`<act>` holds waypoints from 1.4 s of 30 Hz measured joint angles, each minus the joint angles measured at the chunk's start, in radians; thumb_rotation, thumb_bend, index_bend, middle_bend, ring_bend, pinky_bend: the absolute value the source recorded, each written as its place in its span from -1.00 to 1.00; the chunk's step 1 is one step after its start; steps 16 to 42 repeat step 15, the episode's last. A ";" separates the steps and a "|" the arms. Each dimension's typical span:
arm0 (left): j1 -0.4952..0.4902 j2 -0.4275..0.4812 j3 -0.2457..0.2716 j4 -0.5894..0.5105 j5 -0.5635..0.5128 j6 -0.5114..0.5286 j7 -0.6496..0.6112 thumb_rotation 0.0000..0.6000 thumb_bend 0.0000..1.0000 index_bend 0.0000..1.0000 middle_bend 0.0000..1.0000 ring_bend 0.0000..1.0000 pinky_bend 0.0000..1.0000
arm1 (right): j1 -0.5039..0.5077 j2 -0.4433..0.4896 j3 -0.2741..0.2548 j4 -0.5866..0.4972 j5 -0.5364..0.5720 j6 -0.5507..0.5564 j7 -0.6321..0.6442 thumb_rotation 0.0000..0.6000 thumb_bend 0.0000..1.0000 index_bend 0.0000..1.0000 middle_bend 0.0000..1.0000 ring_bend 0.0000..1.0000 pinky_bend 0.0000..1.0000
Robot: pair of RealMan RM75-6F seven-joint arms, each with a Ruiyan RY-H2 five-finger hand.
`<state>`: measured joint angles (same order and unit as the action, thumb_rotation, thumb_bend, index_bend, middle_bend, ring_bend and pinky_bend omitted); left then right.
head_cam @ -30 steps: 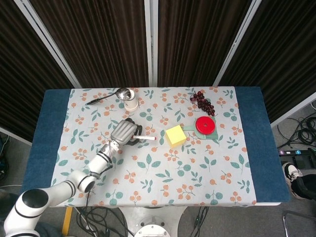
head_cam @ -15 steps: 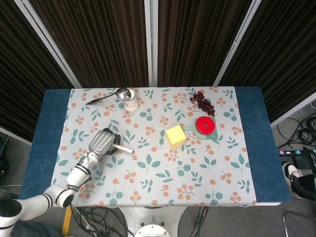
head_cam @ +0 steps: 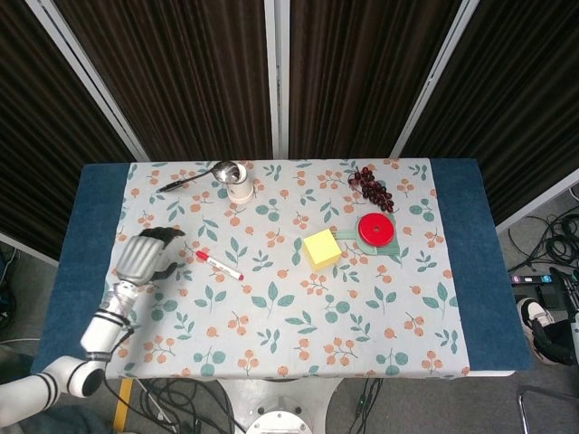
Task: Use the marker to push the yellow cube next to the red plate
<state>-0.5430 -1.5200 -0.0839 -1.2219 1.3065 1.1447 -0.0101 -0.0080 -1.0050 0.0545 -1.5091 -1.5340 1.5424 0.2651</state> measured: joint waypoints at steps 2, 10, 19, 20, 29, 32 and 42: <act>0.046 0.058 -0.001 -0.042 -0.016 0.049 0.009 1.00 -0.35 -0.40 -0.25 -0.45 -0.45 | 0.006 -0.001 -0.003 0.004 -0.002 -0.012 0.003 1.00 -0.47 -1.00 -0.75 -1.00 -0.89; 0.228 0.228 0.022 -0.245 -0.055 0.230 0.074 1.00 -0.46 -0.40 -0.26 -0.45 -0.47 | 0.038 -0.015 -0.010 -0.002 -0.037 -0.038 -0.008 1.00 -0.49 -1.00 -0.75 -1.00 -0.89; 0.325 0.260 0.050 -0.351 -0.032 0.359 0.132 1.00 -0.46 -0.40 -0.26 -0.45 -0.47 | 0.044 -0.020 -0.010 -0.022 -0.043 -0.035 -0.029 1.00 -0.49 -1.00 -0.75 -1.00 -0.89; 0.325 0.260 0.050 -0.351 -0.032 0.359 0.132 1.00 -0.46 -0.40 -0.26 -0.45 -0.47 | 0.044 -0.020 -0.010 -0.022 -0.043 -0.035 -0.029 1.00 -0.49 -1.00 -0.75 -1.00 -0.89; 0.325 0.260 0.050 -0.351 -0.032 0.359 0.132 1.00 -0.46 -0.40 -0.26 -0.45 -0.47 | 0.044 -0.020 -0.010 -0.022 -0.043 -0.035 -0.029 1.00 -0.49 -1.00 -0.75 -1.00 -0.89; 0.325 0.260 0.050 -0.351 -0.032 0.359 0.132 1.00 -0.46 -0.40 -0.26 -0.45 -0.47 | 0.044 -0.020 -0.010 -0.022 -0.043 -0.035 -0.029 1.00 -0.49 -1.00 -0.75 -1.00 -0.89; 0.325 0.260 0.050 -0.351 -0.032 0.359 0.132 1.00 -0.46 -0.40 -0.26 -0.45 -0.47 | 0.044 -0.020 -0.010 -0.022 -0.043 -0.035 -0.029 1.00 -0.49 -1.00 -0.75 -1.00 -0.89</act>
